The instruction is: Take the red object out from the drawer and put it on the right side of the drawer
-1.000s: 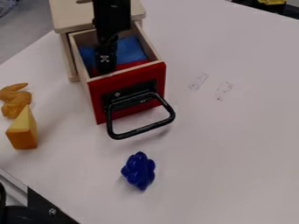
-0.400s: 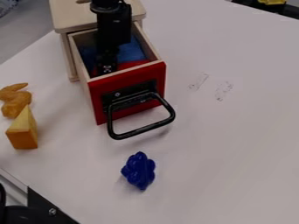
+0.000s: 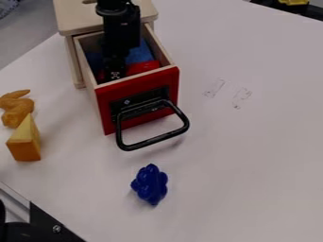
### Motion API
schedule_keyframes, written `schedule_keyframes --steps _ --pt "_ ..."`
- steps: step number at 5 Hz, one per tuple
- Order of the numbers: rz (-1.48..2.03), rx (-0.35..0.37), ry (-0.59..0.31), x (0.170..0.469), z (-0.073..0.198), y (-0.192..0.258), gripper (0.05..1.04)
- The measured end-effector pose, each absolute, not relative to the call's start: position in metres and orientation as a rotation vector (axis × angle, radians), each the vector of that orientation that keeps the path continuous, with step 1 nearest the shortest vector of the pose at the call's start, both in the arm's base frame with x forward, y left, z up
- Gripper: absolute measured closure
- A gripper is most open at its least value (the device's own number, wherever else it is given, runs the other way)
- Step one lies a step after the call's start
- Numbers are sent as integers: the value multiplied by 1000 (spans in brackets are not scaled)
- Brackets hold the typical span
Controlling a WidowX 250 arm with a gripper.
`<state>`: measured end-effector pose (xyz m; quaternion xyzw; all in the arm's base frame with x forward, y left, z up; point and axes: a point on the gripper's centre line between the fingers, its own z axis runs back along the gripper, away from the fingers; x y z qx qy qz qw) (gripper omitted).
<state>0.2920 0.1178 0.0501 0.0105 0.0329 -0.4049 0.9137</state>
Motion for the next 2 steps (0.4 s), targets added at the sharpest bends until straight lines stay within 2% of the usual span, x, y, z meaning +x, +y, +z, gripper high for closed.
schedule_keyframes --steps 1,2 --pt "-826 17 68 290 50 118 496" --pt "-787 13 32 287 64 120 496"
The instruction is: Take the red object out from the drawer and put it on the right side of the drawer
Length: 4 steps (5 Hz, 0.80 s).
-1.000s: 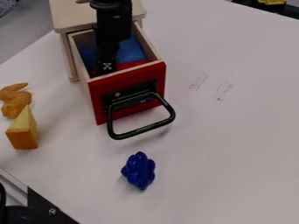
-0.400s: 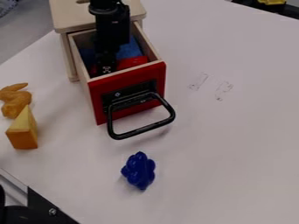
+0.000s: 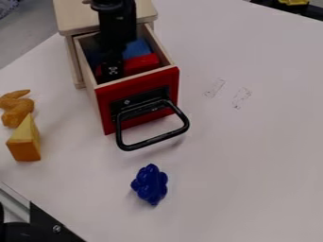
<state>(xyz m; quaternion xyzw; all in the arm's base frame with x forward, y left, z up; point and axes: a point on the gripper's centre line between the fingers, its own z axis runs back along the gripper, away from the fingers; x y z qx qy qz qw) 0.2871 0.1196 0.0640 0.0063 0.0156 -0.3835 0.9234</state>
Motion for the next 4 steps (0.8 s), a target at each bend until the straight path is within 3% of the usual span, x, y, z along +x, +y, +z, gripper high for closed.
schedule_keyframes --steps 1,2,4 --pt "-764 24 -47 285 95 112 496" --pt "-774 90 -125 282 125 105 497" --pt "-885 88 -205 283 150 47 497"
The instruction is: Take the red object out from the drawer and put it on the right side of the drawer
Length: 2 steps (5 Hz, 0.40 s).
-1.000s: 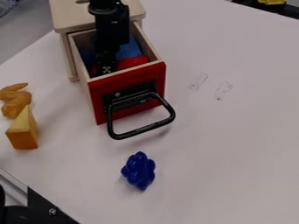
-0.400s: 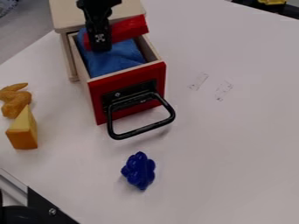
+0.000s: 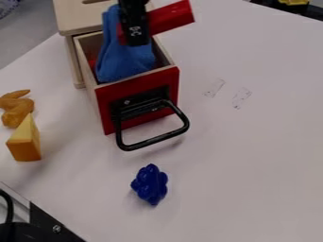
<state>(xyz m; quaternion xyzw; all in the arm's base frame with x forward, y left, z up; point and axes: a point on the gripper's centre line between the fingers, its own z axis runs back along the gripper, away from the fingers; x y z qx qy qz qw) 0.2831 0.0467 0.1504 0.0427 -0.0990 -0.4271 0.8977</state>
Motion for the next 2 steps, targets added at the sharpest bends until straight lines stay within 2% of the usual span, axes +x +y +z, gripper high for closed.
schedule_keyframes --steps 2 --pt "-1009 86 -217 284 140 -11 497"
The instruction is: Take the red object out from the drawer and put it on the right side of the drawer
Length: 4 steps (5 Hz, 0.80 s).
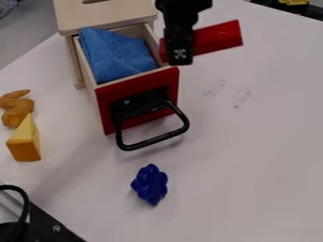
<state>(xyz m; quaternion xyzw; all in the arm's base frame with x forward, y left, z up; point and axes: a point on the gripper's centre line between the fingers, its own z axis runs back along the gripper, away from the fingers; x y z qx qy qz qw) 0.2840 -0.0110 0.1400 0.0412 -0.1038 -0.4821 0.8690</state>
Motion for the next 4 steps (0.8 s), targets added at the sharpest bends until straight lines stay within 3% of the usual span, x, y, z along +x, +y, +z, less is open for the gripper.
schedule_keyframes --steps 4 --pt "-1049 96 -86 290 37 -46 497"
